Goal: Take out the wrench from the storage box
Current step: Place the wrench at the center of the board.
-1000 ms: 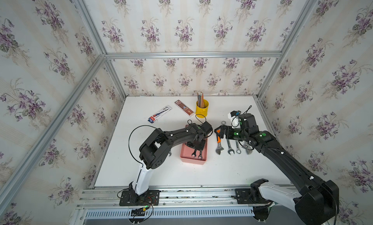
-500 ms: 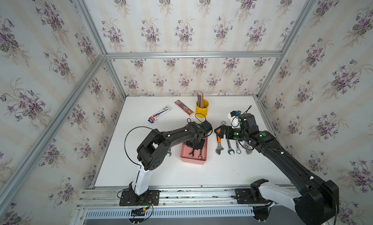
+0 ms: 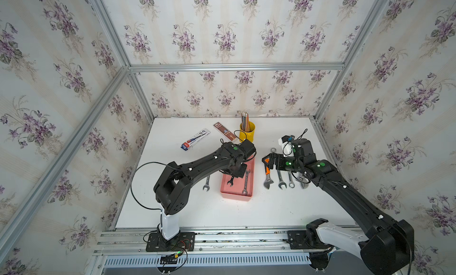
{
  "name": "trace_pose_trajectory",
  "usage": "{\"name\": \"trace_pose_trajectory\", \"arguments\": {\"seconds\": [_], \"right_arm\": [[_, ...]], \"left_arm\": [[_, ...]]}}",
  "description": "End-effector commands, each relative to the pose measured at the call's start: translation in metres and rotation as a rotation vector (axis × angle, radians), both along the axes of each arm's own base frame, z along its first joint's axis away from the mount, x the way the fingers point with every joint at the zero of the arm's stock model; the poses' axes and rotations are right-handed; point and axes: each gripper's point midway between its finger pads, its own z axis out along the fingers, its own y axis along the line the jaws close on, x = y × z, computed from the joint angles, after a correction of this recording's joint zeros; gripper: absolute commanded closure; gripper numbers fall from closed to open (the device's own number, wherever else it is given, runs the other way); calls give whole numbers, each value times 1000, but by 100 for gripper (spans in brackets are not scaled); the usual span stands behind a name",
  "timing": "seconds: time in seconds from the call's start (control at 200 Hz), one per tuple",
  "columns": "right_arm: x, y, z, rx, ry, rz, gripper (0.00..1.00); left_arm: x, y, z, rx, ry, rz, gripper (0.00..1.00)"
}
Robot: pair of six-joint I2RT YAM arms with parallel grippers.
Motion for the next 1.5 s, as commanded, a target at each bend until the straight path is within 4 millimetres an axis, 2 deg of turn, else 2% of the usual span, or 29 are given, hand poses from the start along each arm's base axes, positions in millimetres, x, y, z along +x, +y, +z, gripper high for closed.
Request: {"name": "trace_pose_trajectory", "arguments": {"seconds": [0.0,0.185,0.34,0.47,0.659,0.879,1.144,1.299,1.494], "right_arm": [[5,1,4,4,-23,4,0],[6,2,5,7,-26,6,0],[5,3,4,7,-19,8,0],[5,3,3,12,-18,7,0],[5,3,3,8,-15,5,0],[6,3,2,9,-10,2,0],[7,3,1,6,-3,2,0],[7,3,0,6,-1,3,0],[7,3,-1,4,0,2,0]], "left_arm": [[-2,20,14,35,-1,0,82],[2,62,28,67,-19,52,81],[5,105,25,85,-20,121,81],[7,135,9,89,-1,177,81],[11,165,-24,91,32,233,81],[11,177,-65,85,86,263,81],[11,185,-95,111,141,271,80],[13,187,-102,106,155,282,76],[11,186,-105,103,180,287,64]]}}
